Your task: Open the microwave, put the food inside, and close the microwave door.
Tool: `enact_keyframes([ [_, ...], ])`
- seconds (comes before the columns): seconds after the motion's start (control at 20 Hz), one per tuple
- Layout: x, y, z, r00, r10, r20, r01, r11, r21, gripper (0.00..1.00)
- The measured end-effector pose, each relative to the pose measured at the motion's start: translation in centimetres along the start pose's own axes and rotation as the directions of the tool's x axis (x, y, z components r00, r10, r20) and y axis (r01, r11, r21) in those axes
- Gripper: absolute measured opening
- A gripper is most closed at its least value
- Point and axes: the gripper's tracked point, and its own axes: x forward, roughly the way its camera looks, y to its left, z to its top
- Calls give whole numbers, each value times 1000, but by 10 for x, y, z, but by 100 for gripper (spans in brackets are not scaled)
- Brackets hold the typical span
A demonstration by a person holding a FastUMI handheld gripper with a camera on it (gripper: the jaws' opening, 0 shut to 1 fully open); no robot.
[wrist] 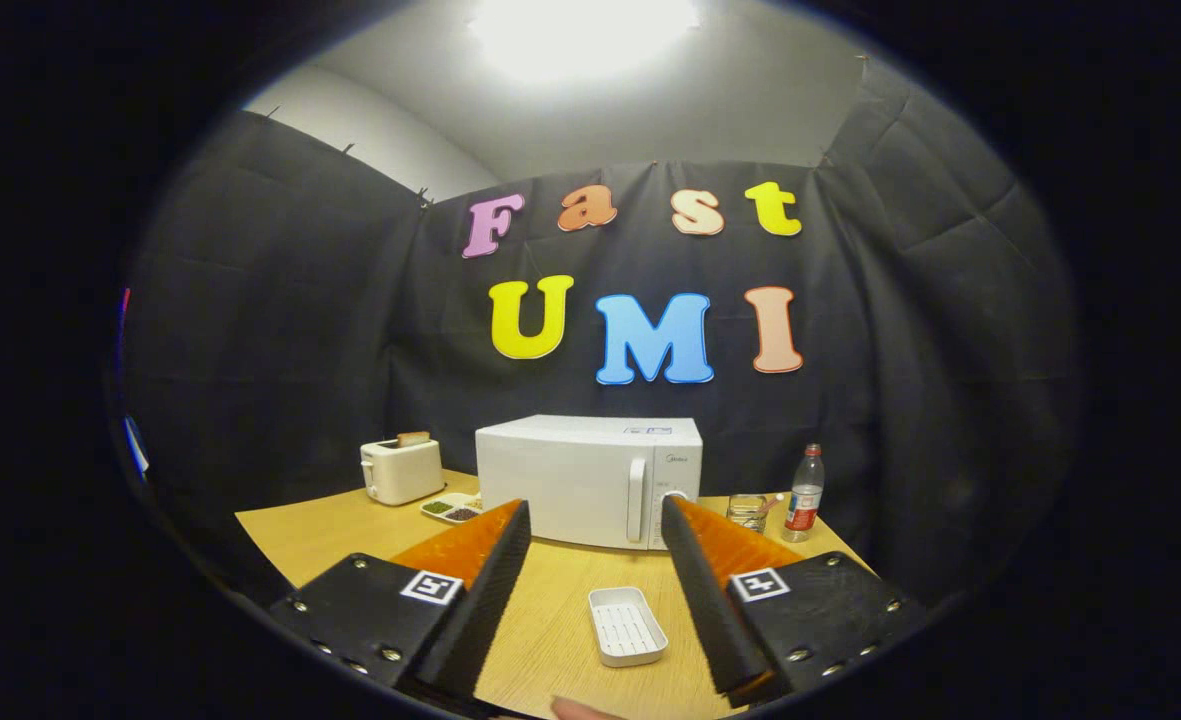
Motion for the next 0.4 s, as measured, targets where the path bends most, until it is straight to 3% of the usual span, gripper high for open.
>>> enact_keyframes([
  [0.05,-1,0,1,1000,-12,11,12,1000,-6,90],
  [0.1,-3,0,1,1000,-16,16,16,1000,-15,95],
  [0.4,1,1,-4,1000,-3,3,3,1000,-9,95],
])
